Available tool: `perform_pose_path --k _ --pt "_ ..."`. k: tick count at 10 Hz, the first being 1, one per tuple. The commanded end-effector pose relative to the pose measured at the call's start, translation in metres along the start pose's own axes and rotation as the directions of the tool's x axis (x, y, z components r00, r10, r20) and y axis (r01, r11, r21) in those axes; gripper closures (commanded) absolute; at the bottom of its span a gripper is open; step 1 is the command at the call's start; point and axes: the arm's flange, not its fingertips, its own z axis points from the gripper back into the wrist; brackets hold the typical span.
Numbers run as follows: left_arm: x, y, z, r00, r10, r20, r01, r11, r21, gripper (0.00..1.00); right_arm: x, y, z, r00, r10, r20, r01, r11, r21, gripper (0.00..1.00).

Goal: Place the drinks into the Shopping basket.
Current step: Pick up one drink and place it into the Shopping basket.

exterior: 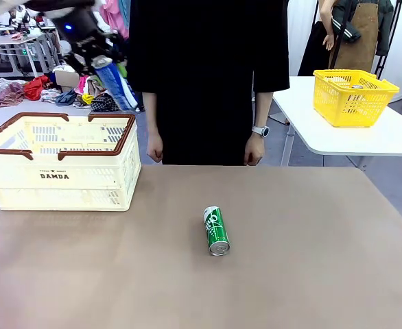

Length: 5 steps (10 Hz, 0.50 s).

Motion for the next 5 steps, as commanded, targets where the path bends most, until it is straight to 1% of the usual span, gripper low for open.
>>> perform_pose_path --k 1,2,3,4,5 --pt "0.004 0.048 0.013 1.0 0.012 0.019 -0.013 1.0 0.009 1.0 0.001 0.002 0.001 1.0 0.024 0.003 -0.024 0.999 0.026 0.0" --pt "0.002 0.072 0.015 0.998 -0.065 0.002 0.065 0.998 0.008 1.0 0.001 0.002 0.001 1.0 0.024 0.003 -0.024 0.999 0.026 0.0" --pt "-0.003 0.095 0.011 1.0 -0.021 -0.001 0.021 0.995 0.102 1.0 0.001 0.002 0.001 1.0 0.024 0.003 -0.024 0.999 0.026 0.0" --pt "-0.011 0.113 0.001 0.999 -0.038 -0.011 0.038 0.994 0.1 1.0 0.001 0.002 0.001 1.0 0.024 0.003 -0.024 0.999 0.026 0.0" --pt "-0.019 0.133 -0.021 1.0 -0.016 -0.022 0.018 0.992 0.125 1.0 0.001 0.002 0.001 1.0 0.024 0.003 -0.024 0.999 0.026 0.0"
